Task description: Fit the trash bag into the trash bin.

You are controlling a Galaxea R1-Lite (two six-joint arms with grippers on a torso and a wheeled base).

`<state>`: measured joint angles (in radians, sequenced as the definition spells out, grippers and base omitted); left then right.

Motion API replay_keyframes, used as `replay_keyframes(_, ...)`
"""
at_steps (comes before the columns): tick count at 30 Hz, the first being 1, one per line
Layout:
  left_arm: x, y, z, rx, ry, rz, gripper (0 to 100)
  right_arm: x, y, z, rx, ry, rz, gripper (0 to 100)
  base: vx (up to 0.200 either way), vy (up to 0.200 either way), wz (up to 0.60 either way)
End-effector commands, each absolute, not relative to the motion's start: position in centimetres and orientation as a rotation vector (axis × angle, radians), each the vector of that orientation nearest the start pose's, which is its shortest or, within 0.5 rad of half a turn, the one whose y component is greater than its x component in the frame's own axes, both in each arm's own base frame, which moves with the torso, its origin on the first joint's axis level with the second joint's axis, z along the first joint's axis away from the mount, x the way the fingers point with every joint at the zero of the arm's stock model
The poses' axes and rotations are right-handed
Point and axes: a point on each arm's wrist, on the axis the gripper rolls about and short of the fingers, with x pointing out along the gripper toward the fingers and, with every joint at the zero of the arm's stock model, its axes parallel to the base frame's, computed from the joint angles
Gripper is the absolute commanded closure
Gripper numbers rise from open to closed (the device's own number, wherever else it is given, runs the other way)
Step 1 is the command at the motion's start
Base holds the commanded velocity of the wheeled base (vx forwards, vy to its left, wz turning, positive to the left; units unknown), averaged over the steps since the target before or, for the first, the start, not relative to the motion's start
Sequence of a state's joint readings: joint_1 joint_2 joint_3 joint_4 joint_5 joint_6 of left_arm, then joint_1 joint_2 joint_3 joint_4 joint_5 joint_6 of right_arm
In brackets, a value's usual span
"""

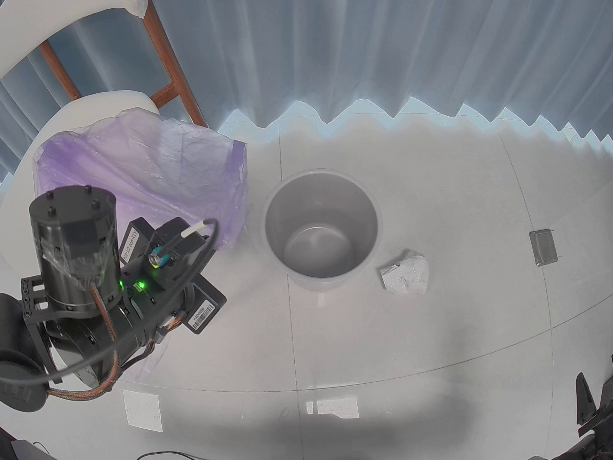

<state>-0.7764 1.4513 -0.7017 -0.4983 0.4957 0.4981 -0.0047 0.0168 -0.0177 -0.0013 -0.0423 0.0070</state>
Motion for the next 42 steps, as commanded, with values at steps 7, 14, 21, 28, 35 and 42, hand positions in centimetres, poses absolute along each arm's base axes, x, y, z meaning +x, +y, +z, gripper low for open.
replay_keyframes(7, 18.1, -16.0, 21.6, 0.609, 0.114, -0.32, 100, -2.3, -0.1, 7.6, 0.006, 0.0, -0.048, 0, 0.0, 0.0, 0.0)
replay_keyframes(14, 18.3, -15.9, 21.8, 0.586, 0.124, -0.394, 100, -2.3, -0.1, 7.6, 0.008, 0.0, -0.048, 0, 0.0, 0.0, 0.0)
replay_keyframes(21, 18.3, -16.0, 21.5, 0.542, 0.131, -0.435, 100, -2.3, -0.1, 7.6, 0.006, 0.0, -0.046, 0, 0.0, 0.0, 0.0)
replay_keyframes(28, 18.1, -16.2, 22.1, 0.47, 0.124, -0.457, 100, -2.3, -0.1, 7.6, 0.008, 0.0, -0.046, 0, 0.0, 0.0, 0.0)
replay_keyframes(35, 18.0, -16.3, 22.0, 0.405, 0.137, -0.505, 100, -2.3, -0.1, 7.6, 0.008, 0.0, -0.046, 0, 0.0, 0.0, 0.0)
replay_keyframes(42, 18.0, -16.4, 21.8, 0.36, 0.146, -0.596, 100, -2.3, -0.1, 7.6, 0.008, 0.0, -0.046, 0, 0.0, 0.0, 0.0)
